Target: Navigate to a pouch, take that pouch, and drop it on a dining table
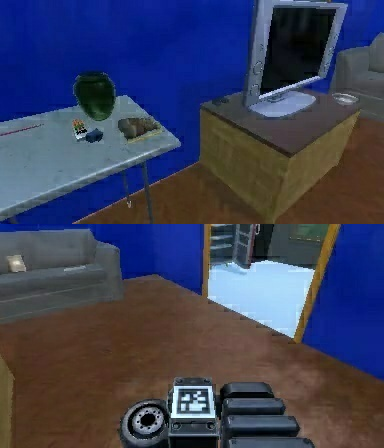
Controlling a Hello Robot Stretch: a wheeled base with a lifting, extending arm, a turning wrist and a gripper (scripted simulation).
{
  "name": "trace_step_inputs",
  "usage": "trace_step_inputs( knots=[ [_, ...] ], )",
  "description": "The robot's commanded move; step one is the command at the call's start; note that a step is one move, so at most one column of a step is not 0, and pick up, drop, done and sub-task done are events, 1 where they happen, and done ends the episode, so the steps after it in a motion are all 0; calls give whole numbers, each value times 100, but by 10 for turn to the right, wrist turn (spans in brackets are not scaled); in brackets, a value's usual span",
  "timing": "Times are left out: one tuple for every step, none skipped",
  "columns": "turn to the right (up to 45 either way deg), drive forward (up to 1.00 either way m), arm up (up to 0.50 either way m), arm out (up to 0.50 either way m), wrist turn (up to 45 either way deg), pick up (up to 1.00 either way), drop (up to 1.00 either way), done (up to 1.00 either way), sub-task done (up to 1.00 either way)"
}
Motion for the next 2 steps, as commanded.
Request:
trace_step_inputs(
  knots=[
    [-450, 0, 0, 0, 0, 0, 0, 0, 0],
    [-240, 0, 0, 0, 0, 0, 0, 0, 0]
  ],
)
